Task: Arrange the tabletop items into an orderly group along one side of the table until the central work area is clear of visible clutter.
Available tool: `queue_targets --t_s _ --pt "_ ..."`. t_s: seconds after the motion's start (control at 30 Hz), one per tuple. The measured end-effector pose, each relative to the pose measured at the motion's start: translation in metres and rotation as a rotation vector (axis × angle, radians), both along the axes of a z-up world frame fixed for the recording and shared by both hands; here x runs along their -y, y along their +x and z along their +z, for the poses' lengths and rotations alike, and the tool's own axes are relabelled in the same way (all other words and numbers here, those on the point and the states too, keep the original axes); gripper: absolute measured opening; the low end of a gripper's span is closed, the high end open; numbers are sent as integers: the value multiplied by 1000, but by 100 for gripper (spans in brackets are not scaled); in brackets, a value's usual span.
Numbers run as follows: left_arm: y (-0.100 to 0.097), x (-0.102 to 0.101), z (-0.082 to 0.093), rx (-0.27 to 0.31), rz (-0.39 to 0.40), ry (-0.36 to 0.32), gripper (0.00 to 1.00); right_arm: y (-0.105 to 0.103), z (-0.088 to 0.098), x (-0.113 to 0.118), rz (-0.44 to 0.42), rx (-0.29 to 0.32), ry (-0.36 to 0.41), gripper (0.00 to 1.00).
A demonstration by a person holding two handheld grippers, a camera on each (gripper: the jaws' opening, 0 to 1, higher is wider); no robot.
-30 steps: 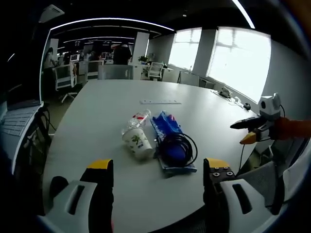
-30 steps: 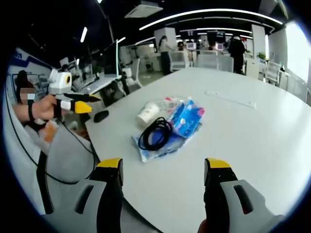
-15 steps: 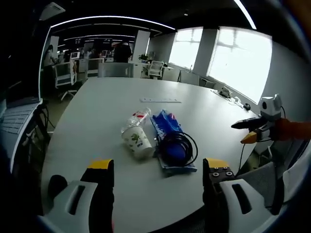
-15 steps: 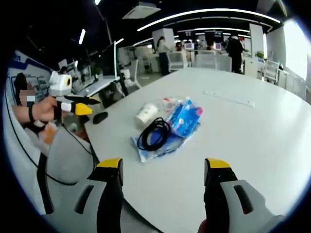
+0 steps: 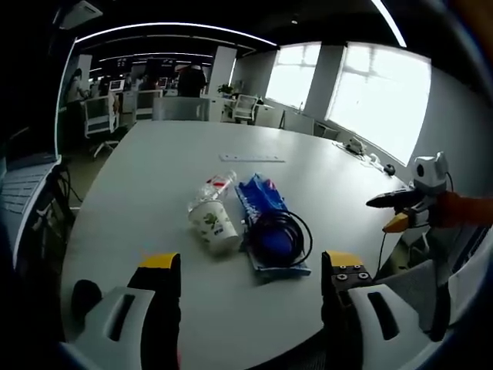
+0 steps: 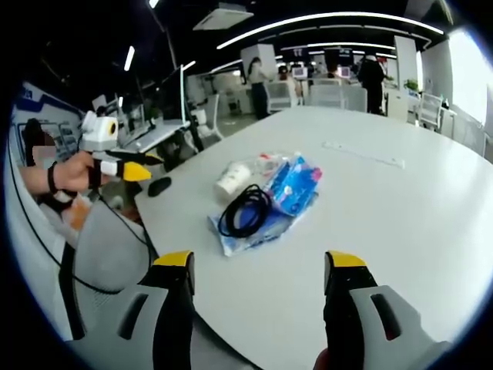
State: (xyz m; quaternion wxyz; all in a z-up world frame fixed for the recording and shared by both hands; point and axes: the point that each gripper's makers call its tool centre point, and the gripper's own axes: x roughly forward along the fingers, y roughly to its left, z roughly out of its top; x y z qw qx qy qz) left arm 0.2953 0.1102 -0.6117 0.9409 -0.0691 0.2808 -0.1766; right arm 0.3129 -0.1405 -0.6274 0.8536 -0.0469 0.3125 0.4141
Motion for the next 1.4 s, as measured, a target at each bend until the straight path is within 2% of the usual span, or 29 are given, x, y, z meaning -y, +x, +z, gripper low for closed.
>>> queue_targets --t_s 0.43,0.8,1.2,1.4 --pt "-4 -6 -2 -4 19 -9 76 -2 -8 -2 11 -19 -7 66" --pt "-11 -11 -2 -5 40 -23 77 10 -21 -29 56 -49 2 65" --pt "-21 -19 -4 -9 65 -26 77 25 -52 -63 78 -114 -5 62" --pt "-24 -18 -3 -9 76 -31 77 35 -65 -77 53 -161 29 59"
